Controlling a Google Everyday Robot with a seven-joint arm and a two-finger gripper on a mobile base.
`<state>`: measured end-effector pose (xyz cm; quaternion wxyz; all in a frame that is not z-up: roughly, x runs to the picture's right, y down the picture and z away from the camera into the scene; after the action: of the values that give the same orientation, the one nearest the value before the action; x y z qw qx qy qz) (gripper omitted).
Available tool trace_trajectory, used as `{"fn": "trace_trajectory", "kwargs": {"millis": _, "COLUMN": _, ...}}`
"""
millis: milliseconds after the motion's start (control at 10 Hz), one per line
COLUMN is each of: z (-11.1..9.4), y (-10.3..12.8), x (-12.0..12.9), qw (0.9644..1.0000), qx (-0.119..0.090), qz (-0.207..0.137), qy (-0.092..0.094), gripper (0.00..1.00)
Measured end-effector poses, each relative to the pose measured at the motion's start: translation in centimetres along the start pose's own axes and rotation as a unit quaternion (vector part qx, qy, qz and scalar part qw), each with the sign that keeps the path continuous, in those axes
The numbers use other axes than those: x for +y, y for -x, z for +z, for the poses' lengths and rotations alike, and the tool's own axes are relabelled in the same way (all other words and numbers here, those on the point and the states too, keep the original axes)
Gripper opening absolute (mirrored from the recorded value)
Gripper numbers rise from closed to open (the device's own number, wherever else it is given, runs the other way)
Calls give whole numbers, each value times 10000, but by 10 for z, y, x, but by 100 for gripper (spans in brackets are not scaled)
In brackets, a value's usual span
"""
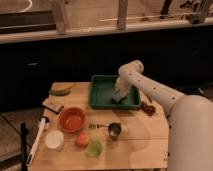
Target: Wipe tray with sponge
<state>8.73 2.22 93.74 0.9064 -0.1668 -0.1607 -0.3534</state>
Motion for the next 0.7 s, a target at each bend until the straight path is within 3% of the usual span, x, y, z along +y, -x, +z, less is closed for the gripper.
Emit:
{"fn": "trace_trajectory", "kwargs": {"millis": 500, "z": -8, "y": 23, "x": 8, "qw": 9993, "qx": -197, "qz": -309, "qy": -50, "gripper": 0}}
{"fn": "trace_trajectory", "kwargs": {"millis": 700, "z": -12, "y": 21, "x": 16, "qw": 9996, "qx": -133, "qz": -237, "qy": 1, "gripper": 0}}
